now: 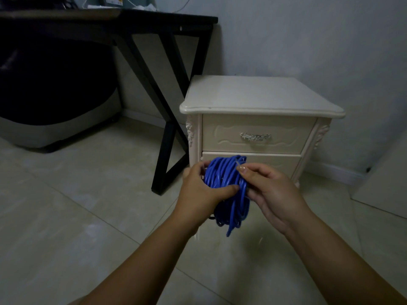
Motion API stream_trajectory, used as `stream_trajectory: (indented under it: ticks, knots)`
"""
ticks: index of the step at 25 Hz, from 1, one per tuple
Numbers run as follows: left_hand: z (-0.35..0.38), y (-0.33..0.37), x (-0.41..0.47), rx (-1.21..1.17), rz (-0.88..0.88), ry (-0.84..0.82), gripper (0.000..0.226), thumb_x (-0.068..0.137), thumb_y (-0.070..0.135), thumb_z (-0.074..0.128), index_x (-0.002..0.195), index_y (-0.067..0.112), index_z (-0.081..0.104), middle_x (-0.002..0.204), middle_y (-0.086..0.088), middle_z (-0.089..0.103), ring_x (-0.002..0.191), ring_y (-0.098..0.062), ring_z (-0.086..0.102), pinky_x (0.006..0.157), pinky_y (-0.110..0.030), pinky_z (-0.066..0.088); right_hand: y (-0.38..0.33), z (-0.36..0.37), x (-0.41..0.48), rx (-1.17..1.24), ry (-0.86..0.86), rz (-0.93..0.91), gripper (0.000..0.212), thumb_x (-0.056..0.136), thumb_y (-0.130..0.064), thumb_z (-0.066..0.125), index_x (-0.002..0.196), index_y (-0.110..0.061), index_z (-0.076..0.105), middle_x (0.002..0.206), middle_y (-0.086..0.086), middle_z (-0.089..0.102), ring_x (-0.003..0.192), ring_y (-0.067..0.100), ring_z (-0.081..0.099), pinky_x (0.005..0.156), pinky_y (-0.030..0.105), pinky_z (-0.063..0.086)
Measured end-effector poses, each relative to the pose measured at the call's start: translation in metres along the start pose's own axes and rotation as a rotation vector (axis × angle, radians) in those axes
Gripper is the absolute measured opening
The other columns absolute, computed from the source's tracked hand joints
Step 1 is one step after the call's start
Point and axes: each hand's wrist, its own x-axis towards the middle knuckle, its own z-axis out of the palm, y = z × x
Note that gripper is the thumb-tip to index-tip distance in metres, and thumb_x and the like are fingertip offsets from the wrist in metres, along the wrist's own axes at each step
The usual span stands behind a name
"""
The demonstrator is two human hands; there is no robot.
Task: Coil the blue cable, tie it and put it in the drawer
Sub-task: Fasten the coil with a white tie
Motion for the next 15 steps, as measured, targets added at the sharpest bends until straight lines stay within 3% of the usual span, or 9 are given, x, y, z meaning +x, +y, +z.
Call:
stream_trajectory:
  ticks: [3,5,8,11,15]
  knots:
    - [0.0,-0.001,0.0,-0.053,-0.005,0.002,0.092,0.053,0.047,0.084,0.134,0.03,0.045,0.133,0.002,0.048,0.112,-0.014,0.057,0.088,-0.032,0.057,-0.002,-0.001,0.0,0.064,0.004,0.002,0.013,0.09,-0.003,0.058,0.099,0.0,0.067,0.095,0.016,0.073,0.089,0.023,0.072,0.073,0.03,0.06]
    - [0.003,0.0,-0.003,0.004,-0.013,-0.007,0.11,0.047,0.057,0.085,0.141,0.029,0.035,0.138,0.005,0.039,0.117,-0.012,0.052,0.093,-0.032,0.053,0.002,0.002,-0.001,-0.067,0.005,-0.042,0.011,0.09,-0.009,0.061,0.094,-0.007,0.07,0.092,0.015,0.072,0.085,0.022,0.07,0.074,0.032,0.059]
    - [0.005,0.002,-0.006,0.145,-0.004,0.011,0.114,0.055,0.044,0.088,0.147,0.027,0.023,0.141,0.006,0.032,0.119,-0.012,0.045,0.097,-0.033,0.049,0.006,0.006,-0.004,-0.179,-0.024,-0.062,0.01,0.09,-0.012,0.062,0.091,-0.01,0.072,0.088,0.013,0.072,0.082,0.02,0.07,0.074,0.031,0.057]
    - [0.001,0.003,-0.006,0.166,0.062,0.038,0.099,0.063,0.029,0.085,0.144,0.027,0.029,0.134,0.009,0.037,0.112,-0.006,0.046,0.084,-0.021,0.046,-0.001,0.003,-0.006,-0.074,-0.036,-0.008,0.012,0.092,-0.007,0.056,0.096,-0.006,0.068,0.08,0.009,0.074,0.077,0.017,0.073,0.067,0.025,0.058]
    - [-0.007,0.0,-0.004,0.006,0.059,0.023,0.088,0.061,0.022,0.083,0.137,0.031,0.039,0.131,0.008,0.049,0.111,-0.007,0.055,0.08,-0.02,0.051,-0.012,-0.009,-0.004,-0.142,0.033,0.06,0.009,0.092,-0.017,0.059,0.098,-0.014,0.065,0.09,0.013,0.074,0.078,0.03,0.074,0.065,0.034,0.06]
